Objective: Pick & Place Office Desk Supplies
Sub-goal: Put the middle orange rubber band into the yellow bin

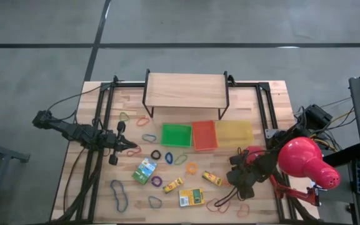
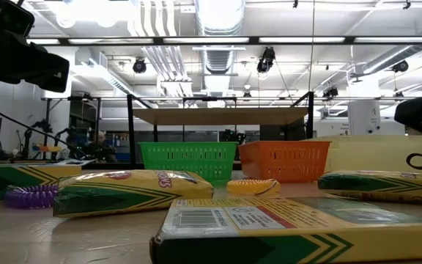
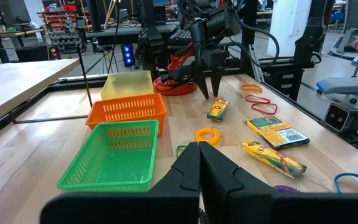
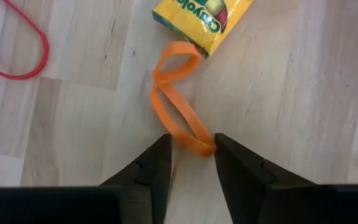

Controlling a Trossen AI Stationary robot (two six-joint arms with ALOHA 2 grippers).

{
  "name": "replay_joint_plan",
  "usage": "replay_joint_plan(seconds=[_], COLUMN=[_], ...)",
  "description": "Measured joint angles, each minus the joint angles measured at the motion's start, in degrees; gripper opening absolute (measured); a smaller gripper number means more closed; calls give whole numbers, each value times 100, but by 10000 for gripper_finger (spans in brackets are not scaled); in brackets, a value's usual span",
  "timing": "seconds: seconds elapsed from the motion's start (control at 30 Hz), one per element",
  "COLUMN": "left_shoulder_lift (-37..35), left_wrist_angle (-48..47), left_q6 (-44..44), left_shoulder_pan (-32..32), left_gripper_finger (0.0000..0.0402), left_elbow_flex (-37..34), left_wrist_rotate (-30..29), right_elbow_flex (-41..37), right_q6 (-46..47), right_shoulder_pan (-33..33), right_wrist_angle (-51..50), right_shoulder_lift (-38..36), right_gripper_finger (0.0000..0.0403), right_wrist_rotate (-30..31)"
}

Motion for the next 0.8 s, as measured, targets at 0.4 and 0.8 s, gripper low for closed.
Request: replay_joint_plan(seconds=[0.4, 0.8], left_shoulder_lift=[0, 0], left_wrist_angle=[0, 0], left_q6=[-2, -1], left_shoulder_pan=[0, 0], left_gripper_finger=[1, 1], left_elbow_flex=[-1, -1], left_wrist_rotate=[0, -1], right_elbow_flex=[0, -2], right_q6=[0, -293], right_shoulder_pan=[0, 0], right_wrist_angle=[7, 24], right_shoulder_lift=[0, 0], right_gripper_finger=[47, 29], right_wrist_rotate=[-15, -31])
